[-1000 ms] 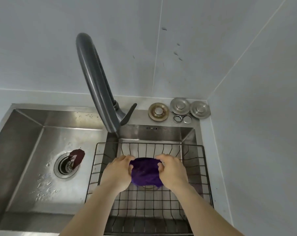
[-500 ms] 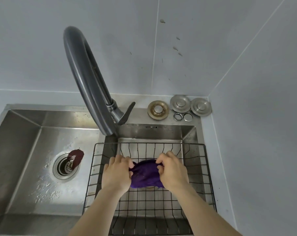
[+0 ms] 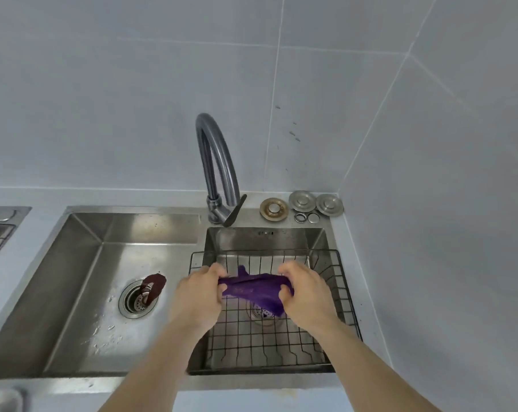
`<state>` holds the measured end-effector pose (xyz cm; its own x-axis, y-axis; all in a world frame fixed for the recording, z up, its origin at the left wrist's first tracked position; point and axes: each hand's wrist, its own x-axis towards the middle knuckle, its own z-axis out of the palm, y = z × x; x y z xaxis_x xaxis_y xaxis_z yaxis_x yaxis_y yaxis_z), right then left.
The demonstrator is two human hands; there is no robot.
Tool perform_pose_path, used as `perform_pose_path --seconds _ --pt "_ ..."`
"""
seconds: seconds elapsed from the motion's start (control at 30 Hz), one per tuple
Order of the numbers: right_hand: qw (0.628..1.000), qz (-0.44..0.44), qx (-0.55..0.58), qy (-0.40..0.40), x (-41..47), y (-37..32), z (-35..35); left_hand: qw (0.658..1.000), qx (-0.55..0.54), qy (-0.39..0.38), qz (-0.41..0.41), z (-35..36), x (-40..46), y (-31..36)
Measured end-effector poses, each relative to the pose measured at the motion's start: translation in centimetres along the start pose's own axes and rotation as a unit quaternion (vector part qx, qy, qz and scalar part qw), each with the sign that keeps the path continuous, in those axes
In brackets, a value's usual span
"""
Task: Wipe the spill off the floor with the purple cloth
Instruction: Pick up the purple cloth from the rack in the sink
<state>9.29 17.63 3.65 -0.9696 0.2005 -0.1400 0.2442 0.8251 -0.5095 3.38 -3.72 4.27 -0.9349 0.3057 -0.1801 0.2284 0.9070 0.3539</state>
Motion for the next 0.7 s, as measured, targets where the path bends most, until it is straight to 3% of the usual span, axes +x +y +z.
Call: perform_pose_path --seconds 0.4,0.7 --pt "0.975 -0.081 0.023 0.204 -19.7 -13.0 -7.9 0.976 -0.038 0.197 0.082 -14.2 -20.3 -1.0" --pt "0.971 -0.087 0.037 0.220 -32.4 -17.6 -9.2 0.967 -0.074 0.229 0.079 -18.4 -33.7 -2.1"
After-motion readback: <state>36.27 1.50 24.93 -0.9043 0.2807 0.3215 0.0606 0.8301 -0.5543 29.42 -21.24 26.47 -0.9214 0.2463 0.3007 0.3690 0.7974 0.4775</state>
